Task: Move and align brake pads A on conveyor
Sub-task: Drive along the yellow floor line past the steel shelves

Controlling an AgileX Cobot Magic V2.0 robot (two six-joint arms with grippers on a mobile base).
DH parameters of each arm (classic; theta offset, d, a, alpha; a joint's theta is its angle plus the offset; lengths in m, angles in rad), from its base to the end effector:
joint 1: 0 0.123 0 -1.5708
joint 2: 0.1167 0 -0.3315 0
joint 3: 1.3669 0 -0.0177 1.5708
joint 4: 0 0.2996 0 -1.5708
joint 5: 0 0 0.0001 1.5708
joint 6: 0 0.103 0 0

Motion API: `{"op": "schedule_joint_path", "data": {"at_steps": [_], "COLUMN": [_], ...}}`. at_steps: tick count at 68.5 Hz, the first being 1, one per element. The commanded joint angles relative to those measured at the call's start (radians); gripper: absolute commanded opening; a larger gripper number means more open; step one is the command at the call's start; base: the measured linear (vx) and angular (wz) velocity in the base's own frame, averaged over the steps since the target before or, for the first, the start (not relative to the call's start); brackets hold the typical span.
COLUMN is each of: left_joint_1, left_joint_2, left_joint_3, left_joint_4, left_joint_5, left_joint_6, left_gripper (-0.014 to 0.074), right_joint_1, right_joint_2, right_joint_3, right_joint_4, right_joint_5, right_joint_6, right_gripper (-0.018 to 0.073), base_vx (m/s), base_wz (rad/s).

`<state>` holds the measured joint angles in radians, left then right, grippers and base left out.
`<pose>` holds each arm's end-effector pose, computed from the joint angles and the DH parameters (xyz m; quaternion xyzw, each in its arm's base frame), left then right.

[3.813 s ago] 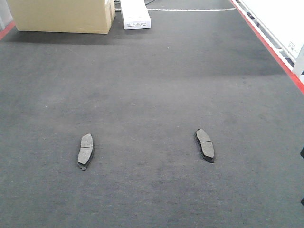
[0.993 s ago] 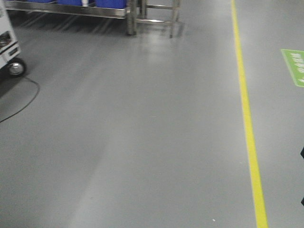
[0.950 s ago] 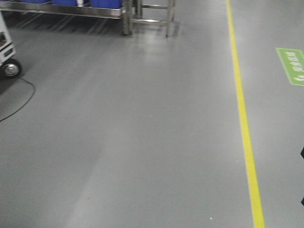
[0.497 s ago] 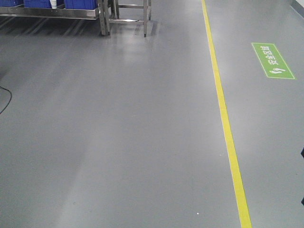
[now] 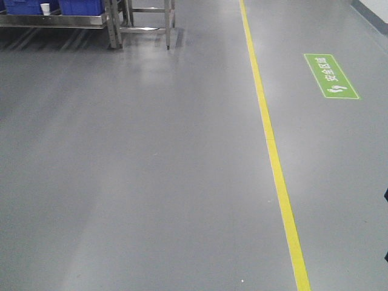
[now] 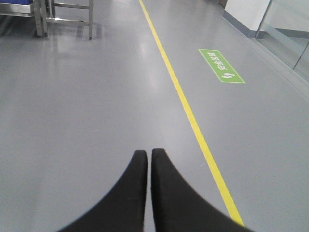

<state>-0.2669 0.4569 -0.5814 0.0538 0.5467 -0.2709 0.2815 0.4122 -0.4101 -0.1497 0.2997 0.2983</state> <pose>0.1049 -0.0257 0.3493 0.0090 0.8148 -0.1300 0.5649 0.1083 0.0266 0.3117 -0.0353 0.7769 0.1194 0.6172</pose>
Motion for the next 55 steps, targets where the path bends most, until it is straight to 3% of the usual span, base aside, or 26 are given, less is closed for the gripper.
{"op": "schedule_joint_path", "data": {"at_steps": [1, 55], "left_joint_1": [-0.004, -0.004], "left_joint_2": [0.006, 0.006], "left_joint_3": [-0.026, -0.026], "left_joint_4": [0.001, 0.001], "left_joint_5": [-0.076, -0.076], "left_joint_6": [-0.002, -0.002], "left_gripper": [-0.0006, -0.0006], "right_joint_1": [-0.002, -0.002], "right_joint_2": [0.008, 0.008], "right_joint_3": [-0.028, -0.028], "right_joint_4": [-0.013, -0.013], "right_joint_5": [-0.074, -0.074], "right_joint_6": [-0.004, -0.004], "right_gripper": [-0.0008, -0.0008], "base_vx": [0.16, 0.26], "base_wz": [-0.16, -0.05]}}
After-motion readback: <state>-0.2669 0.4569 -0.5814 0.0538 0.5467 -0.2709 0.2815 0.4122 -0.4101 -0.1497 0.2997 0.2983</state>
